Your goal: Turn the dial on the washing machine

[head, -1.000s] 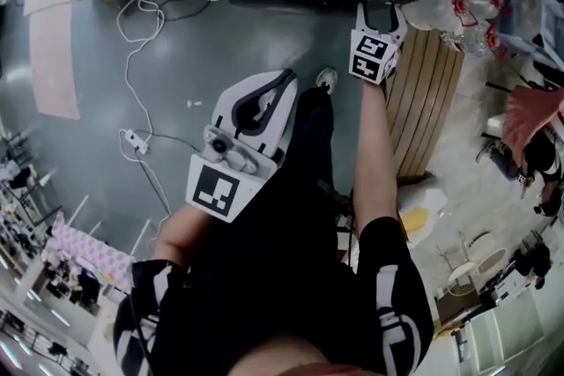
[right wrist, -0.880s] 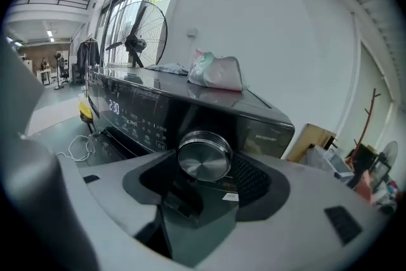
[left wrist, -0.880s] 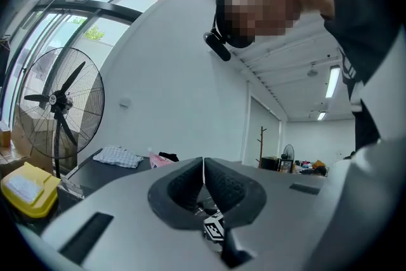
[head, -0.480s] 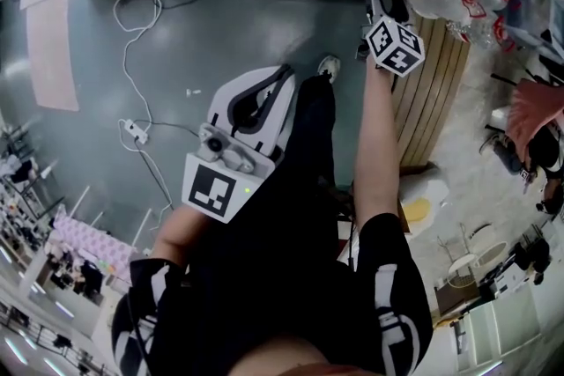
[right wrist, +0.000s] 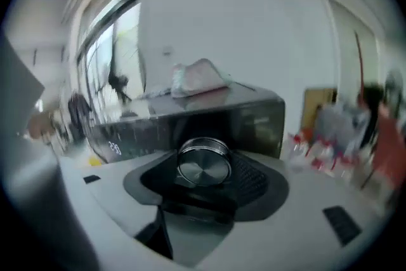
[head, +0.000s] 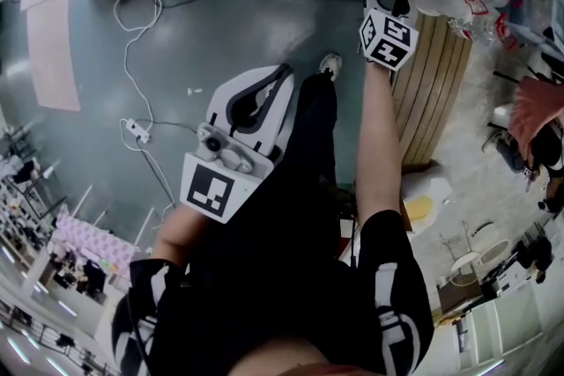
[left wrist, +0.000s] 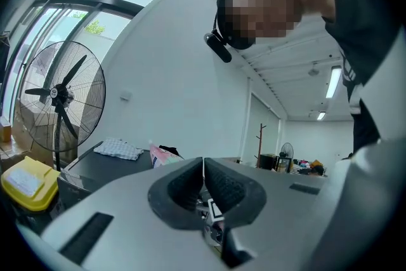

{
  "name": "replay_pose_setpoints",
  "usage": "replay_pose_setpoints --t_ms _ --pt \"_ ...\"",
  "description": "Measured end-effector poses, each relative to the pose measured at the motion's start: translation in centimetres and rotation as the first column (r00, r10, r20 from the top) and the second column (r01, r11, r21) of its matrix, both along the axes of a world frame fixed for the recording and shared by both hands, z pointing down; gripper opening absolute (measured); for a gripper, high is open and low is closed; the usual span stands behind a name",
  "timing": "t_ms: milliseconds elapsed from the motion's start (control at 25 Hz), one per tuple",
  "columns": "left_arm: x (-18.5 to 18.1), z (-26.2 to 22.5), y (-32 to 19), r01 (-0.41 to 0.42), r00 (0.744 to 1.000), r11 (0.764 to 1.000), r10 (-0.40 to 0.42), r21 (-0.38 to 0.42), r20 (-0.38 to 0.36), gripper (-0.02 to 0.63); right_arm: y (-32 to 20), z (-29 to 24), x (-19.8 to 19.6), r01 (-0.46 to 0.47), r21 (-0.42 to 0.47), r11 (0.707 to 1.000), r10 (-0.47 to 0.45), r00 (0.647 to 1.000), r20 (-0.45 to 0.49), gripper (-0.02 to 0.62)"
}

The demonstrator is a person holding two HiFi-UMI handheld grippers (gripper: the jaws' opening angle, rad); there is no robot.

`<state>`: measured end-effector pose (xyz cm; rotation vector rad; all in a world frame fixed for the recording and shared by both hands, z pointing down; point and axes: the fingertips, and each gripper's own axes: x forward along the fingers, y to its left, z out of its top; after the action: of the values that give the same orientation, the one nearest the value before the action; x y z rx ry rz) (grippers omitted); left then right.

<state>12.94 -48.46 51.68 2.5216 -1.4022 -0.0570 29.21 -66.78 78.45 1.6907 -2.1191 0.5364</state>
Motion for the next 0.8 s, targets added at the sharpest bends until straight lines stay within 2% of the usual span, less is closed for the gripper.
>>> replay_pose_setpoints --t_ms 40,80,120,280,480,640,800 --pt "0.0 0.1 0.0 0.001 1.000 1.000 -0.001 -0.001 -0.002 0.025 0.0 0.0 0.4 -0.041 -0.031 0.999 0.045 0.988 0.149 0.282" --pt "-0.1 0.1 0.1 0.002 1.000 1.000 -0.002 -0.001 -0.003 0.025 0.0 0.1 0.6 -0.064 -0.051 0.997 0.074 0.970 0.230 0.282" --pt "-0.1 0.2 0.1 0.002 1.000 1.000 -0.002 -0.001 -0.003 0.025 0.1 0.1 0.6 -0.070 -0.052 0.996 0.081 0.967 0.241 0.284" --pt "0.0 0.6 -0.1 -0.003 1.000 1.000 0.003 -0.003 -0.006 0.025 0.4 0.3 0.2 -0.041 -0.007 0.999 0.041 0.998 0.041 0.292" --pt "-0.8 0.0 -0.1 0.008 1.000 1.000 -0.008 0.006 -0.014 0.025 2.2 -0.1 0.1 -0.043 -0.032 0.999 0.043 0.999 -0.004 0.307" --pt "-1.7 -2.6 0.9 0.014 1.000 0.999 -0.013 0.032 -0.023 0.025 5.8 -4.3 -0.4 -0.048 -0.036 0.998 0.049 0.998 0.028 0.208" --pt "-2.5 -7.0 2.2 0.019 1.000 0.998 -0.018 0.062 -0.021 0.025 10.0 -12.5 -1.3 -0.029 0.007 1.000 0.028 0.997 0.069 0.101"
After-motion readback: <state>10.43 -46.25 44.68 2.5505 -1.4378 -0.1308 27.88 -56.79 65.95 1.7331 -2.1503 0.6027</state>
